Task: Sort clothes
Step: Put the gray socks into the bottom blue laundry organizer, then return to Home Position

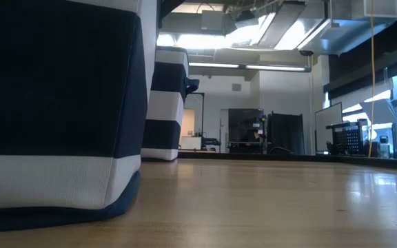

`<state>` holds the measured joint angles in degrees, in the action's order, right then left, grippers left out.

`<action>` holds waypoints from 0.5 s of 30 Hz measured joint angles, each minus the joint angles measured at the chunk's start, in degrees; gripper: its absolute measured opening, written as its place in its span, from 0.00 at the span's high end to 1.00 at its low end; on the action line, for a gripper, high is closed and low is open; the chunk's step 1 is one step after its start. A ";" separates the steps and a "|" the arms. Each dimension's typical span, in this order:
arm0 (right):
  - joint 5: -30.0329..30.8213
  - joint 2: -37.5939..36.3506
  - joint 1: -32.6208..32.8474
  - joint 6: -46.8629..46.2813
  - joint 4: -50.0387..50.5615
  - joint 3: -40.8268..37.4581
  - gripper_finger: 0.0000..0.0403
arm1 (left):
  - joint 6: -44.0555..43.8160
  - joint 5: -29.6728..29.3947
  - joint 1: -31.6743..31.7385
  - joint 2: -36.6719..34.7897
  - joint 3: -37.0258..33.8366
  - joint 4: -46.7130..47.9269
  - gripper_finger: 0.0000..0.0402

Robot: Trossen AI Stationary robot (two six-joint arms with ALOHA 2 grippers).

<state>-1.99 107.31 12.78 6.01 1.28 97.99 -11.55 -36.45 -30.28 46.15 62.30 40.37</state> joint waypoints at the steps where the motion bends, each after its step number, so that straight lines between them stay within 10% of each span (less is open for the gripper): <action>1: 0.24 0.00 0.00 -0.02 2.34 0.01 0.24 | -0.01 -0.01 0.00 0.00 0.00 0.11 0.48; 15: 11.50 -9.20 1.22 -3.22 27.86 -0.14 0.24 | -2.62 -0.04 0.00 0.00 0.00 4.93 0.48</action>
<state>9.52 98.11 14.00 2.79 29.14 97.84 -14.17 -36.49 -30.28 46.15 62.30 45.30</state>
